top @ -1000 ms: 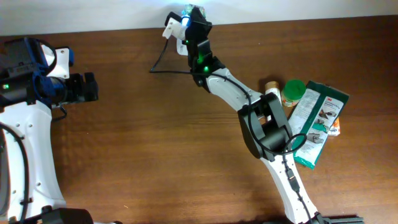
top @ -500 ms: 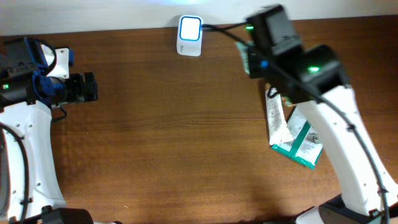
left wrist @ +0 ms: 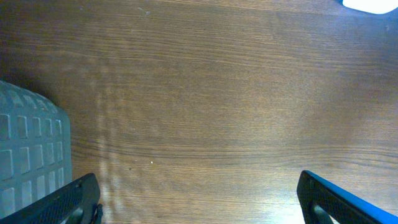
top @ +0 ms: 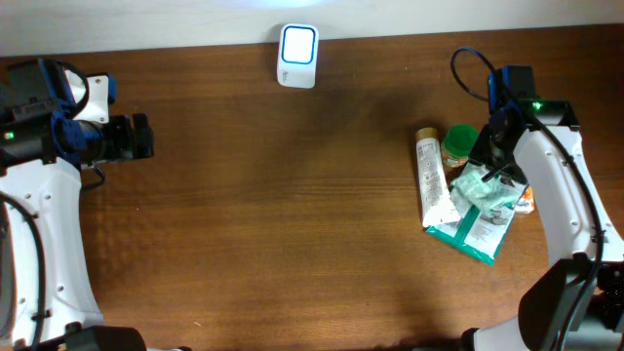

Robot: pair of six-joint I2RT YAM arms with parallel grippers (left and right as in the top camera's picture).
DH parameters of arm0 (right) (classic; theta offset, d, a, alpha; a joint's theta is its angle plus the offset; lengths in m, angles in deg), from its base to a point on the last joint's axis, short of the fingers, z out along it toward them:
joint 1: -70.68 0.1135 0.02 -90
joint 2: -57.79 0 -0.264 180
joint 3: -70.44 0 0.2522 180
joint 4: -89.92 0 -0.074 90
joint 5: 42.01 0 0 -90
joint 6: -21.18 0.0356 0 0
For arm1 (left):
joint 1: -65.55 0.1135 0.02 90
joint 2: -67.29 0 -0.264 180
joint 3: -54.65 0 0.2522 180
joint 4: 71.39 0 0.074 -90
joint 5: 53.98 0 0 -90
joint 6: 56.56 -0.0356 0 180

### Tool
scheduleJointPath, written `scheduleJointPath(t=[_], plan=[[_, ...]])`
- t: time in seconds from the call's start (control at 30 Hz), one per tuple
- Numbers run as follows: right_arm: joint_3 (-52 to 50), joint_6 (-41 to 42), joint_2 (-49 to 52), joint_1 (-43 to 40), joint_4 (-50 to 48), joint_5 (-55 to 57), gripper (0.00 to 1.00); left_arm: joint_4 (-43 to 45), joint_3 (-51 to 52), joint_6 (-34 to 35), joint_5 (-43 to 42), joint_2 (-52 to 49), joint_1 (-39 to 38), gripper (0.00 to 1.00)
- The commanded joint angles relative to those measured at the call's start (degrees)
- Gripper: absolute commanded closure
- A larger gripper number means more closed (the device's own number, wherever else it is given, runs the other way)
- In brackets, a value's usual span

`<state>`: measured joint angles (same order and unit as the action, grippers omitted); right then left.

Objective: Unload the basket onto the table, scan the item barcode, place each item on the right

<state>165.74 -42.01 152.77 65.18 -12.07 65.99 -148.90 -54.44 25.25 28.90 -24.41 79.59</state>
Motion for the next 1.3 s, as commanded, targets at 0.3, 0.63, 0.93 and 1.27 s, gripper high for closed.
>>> scheduleJointPath(t=[0.3,0.63,0.93,1.27], plan=[[17.5,-5.5,-43.9,8.9,23.3,-13.1,0.02,0.0,-0.2,-1.1,-0.6,0.3,0.4,0.01],[-12.1,-24.4,-70.6,8.4,-3.1,-17.1,0.02,0.0,-0.2,-1.1,-0.6,0.3,0.4,0.01],[-72.5,-24.9,-94.8,8.4,-56.9,-19.4,0.02,0.0,-0.2,-1.1,-0.6,0.3,0.4,0.01],[-81.2,-24.9,-94.8,8.5,-61.1,-17.4,0.02,0.0,-0.2,-1.1,-0.6,0.3,0.4,0.01]])
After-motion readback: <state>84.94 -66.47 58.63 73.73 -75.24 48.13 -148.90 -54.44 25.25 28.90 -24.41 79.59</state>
